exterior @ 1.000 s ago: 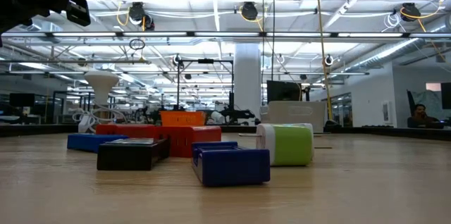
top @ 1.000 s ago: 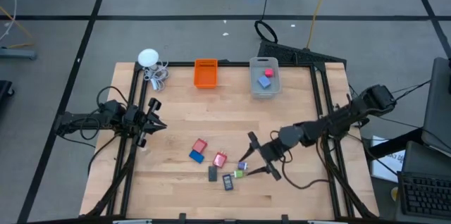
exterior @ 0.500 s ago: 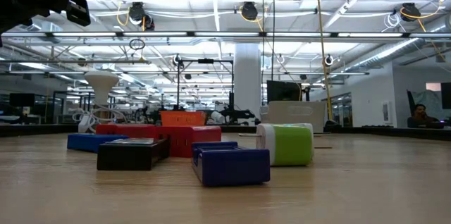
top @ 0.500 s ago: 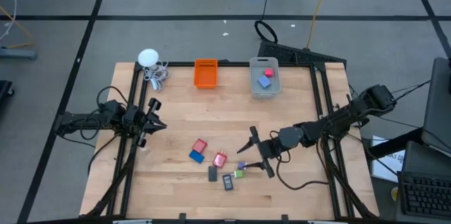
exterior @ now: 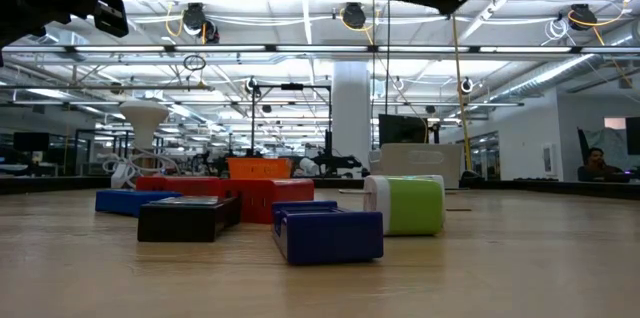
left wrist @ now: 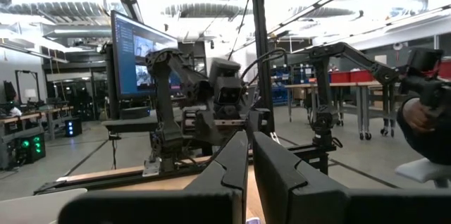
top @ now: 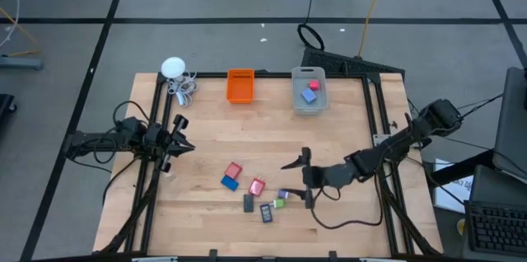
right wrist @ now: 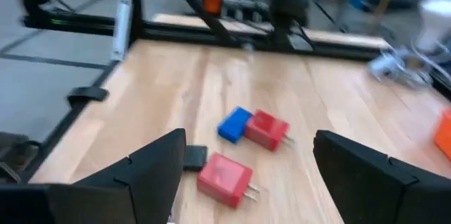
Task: Pick & Place Office items
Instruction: Put the purple charger adapter into the gray bin
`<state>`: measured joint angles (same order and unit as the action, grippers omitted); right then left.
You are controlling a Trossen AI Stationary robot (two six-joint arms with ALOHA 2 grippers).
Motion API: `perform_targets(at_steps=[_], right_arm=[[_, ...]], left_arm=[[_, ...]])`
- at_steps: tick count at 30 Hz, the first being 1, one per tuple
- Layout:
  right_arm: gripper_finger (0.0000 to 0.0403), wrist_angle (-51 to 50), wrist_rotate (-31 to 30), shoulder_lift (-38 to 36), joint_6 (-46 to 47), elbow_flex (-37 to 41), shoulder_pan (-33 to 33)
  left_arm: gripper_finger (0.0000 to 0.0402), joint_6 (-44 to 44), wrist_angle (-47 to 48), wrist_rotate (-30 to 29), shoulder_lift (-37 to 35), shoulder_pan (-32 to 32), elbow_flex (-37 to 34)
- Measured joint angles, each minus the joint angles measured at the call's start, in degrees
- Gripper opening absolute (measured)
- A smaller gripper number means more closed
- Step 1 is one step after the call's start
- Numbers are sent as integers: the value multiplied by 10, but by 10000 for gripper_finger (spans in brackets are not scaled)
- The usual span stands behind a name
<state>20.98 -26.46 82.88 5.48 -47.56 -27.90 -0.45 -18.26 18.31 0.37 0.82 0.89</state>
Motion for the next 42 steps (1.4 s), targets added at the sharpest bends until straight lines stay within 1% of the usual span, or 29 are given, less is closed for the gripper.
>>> perform_targets(at_steps=[2,4,8,13,15,19,22,24,28,31,36,42], right_arm=[[301,-39,-19,12,30,-12,-1],[301,-67,-23,26,58,-16,-1],[300,-80,-20,65,88,-18,1],[299,-73,-17,125,100,-18,0],[299,-60,6,150,117,-18,1],[299,-43,76,193,146,-18,0],[299,-41,117,200,148,-18,2],[299,-47,147,194,126,-18,6],[299,-68,176,179,85,-17,9],[299,-71,172,177,76,-18,10],[299,-72,134,177,74,-17,21],[299,-71,128,177,114,-17,35]], left_arm=[[24,0,0,0,0,0,0],[24,0,0,0,0,0,0],[24,0,0,0,0,0,0],[24,0,1,0,0,0,0],[24,0,0,0,0,0,0],[24,0,0,0,0,0,0],[24,0,0,0,0,0,0],[24,0,0,0,0,0,0],[24,0,0,0,0,0,0],[24,0,0,0,0,0,0],[24,0,0,0,0,0,0],[24,0,0,0,0,0,0]])
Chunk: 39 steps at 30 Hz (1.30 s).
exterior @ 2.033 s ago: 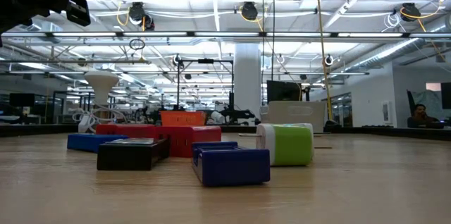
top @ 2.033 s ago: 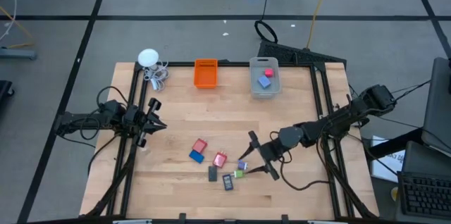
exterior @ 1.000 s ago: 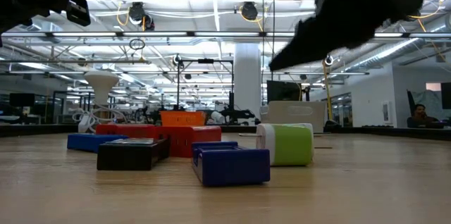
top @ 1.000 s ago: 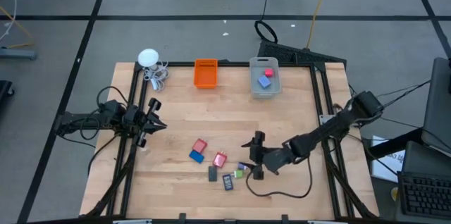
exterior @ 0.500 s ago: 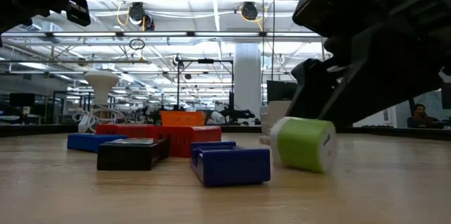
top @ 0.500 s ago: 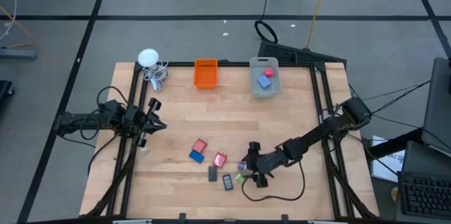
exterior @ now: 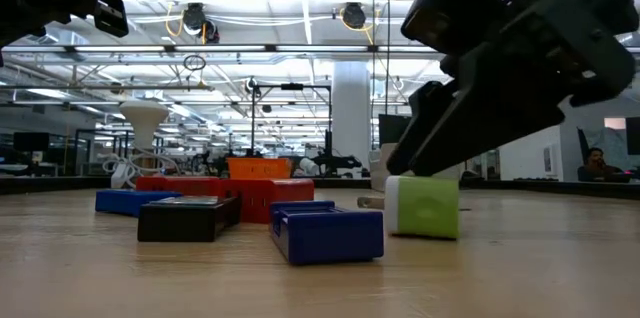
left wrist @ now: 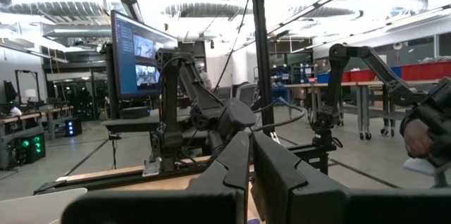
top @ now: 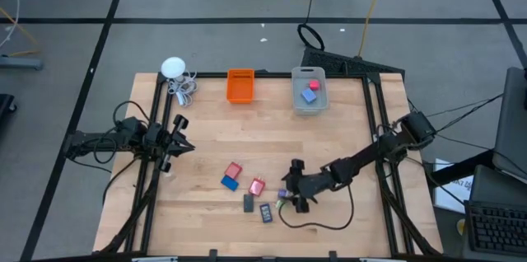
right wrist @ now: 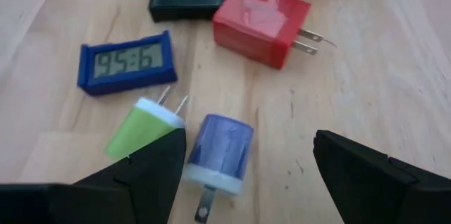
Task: Pick & Place Office items
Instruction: Put the purple charger adapter into the gray bin
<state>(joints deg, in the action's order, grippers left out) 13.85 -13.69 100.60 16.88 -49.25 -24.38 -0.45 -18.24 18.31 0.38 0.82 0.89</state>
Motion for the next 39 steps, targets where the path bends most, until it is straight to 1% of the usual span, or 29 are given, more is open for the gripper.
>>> perform_targets(at_steps=[7,13,20,32,39], right_arm=[[299,-6,2,0,50,0,-4],[299,-5,2,0,45,0,-34],[299,-4,-60,9,49,0,-42],[299,7,-58,45,49,0,-26],[299,29,-57,46,48,-1,-23]], left_arm=[[24,0,0,0,0,0,0],[24,0,0,0,0,0,0],[24,0,0,0,0,0,0],[24,0,0,0,0,0,0],[24,0,0,0,0,0,0]])
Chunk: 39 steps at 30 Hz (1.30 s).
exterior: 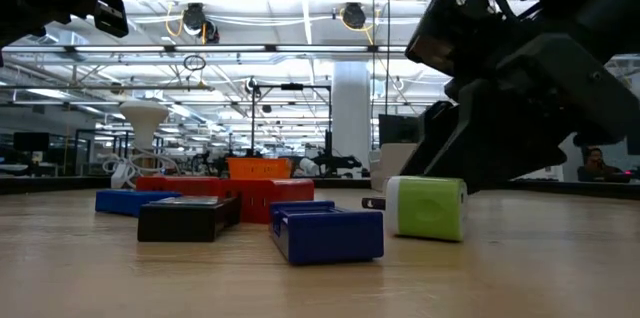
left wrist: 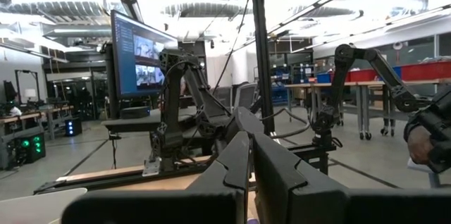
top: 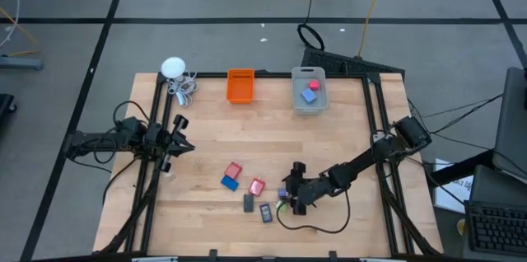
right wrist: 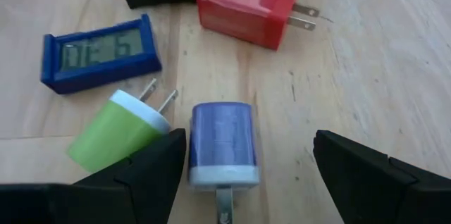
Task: Pick & Place Office items
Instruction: Put the purple charger adapter into the gray bin
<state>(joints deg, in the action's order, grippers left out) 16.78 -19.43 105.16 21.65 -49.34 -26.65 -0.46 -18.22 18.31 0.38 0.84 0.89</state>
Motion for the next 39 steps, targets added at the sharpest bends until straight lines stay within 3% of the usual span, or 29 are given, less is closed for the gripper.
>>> perform_targets(at_steps=[39], right_arm=[[299,3,33,0,0,0,7]], left_arm=[[24,0,0,0,0,0,0]])
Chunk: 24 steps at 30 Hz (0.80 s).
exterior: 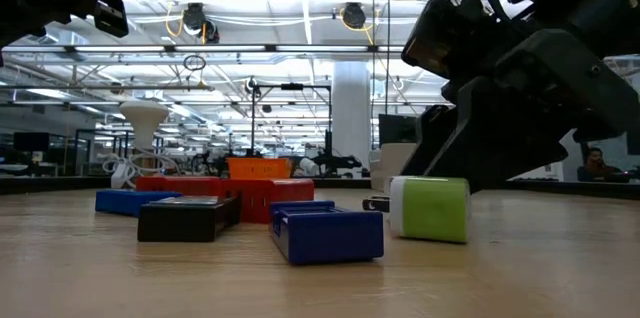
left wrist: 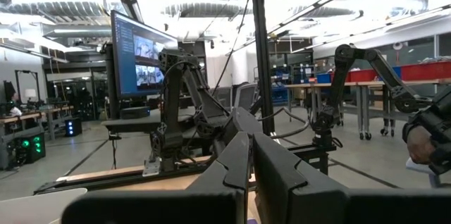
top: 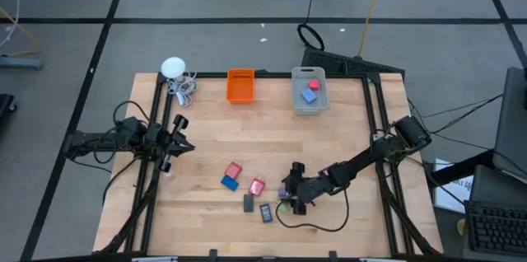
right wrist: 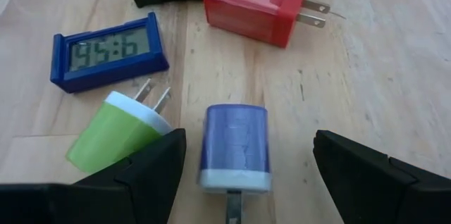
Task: Pick & Place Office items
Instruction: Put the purple charger adapter into the gray bin
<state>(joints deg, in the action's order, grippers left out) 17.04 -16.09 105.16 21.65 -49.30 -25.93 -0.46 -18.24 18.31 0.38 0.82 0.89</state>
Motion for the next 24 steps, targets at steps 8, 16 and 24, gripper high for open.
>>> perform_targets(at_steps=[8,16,24], right_arm=[[299,-2,27,0,0,0,0],[299,-2,26,0,0,0,0],[299,-2,24,0,-2,0,1]], left_arm=[[24,0,0,0,0,0,0],[24,0,0,0,0,0,0],[24,0,0,0,0,0,0]])
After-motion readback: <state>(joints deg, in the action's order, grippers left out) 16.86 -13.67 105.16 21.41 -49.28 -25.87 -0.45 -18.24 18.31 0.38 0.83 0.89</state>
